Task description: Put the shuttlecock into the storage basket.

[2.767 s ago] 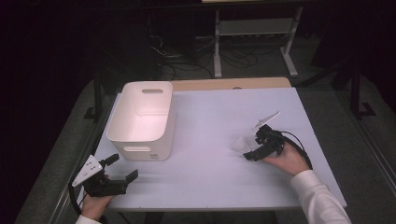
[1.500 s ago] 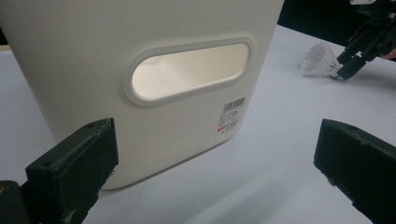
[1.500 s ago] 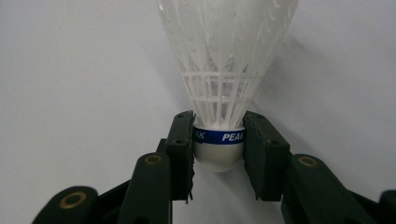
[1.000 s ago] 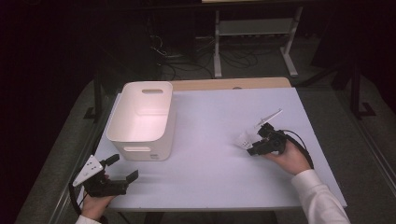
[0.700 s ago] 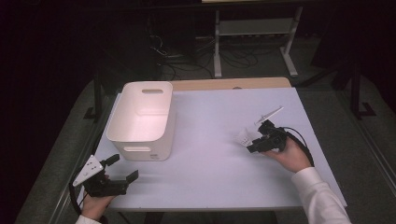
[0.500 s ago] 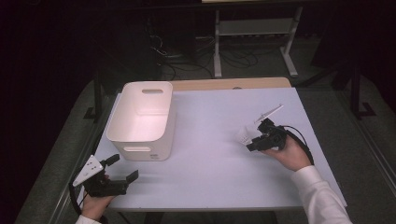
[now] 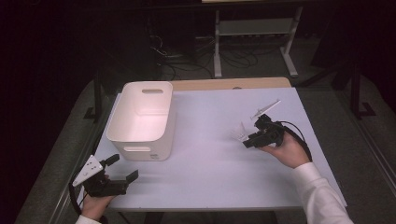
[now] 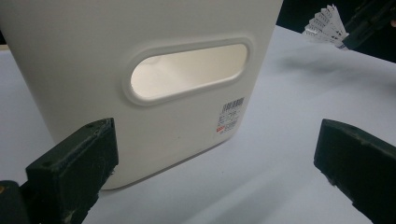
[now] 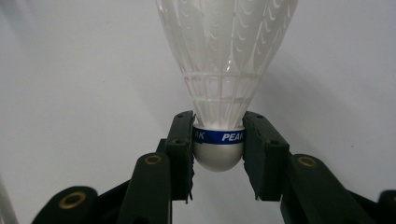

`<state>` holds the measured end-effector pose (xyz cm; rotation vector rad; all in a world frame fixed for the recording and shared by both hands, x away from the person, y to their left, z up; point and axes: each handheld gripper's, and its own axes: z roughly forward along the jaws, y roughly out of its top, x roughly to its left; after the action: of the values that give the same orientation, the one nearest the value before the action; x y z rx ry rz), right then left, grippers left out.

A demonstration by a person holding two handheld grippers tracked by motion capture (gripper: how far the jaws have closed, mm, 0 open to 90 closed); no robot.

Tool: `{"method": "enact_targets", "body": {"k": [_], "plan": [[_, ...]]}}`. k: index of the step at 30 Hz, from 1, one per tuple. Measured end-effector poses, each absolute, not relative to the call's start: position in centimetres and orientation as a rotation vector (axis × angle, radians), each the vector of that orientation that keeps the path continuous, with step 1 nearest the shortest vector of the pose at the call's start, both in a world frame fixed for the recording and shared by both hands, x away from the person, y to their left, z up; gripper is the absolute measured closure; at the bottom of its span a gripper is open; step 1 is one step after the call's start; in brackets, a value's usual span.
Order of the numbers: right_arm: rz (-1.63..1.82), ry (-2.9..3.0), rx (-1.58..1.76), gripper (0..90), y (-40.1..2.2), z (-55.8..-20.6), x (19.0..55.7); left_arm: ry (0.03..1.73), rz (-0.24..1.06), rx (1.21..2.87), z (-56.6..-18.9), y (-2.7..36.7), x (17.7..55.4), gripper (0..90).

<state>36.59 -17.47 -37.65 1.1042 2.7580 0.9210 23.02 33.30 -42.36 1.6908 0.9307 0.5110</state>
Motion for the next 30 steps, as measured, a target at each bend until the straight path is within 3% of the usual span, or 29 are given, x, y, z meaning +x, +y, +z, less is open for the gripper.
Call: {"method": "enact_targets", "body": {"k": [30], "plan": [[1.067,2.737,1.032,63.1,-13.8,-34.5,36.3,0.928,0.513,1.684,-42.3,33.4,22.9,0.0]]}}
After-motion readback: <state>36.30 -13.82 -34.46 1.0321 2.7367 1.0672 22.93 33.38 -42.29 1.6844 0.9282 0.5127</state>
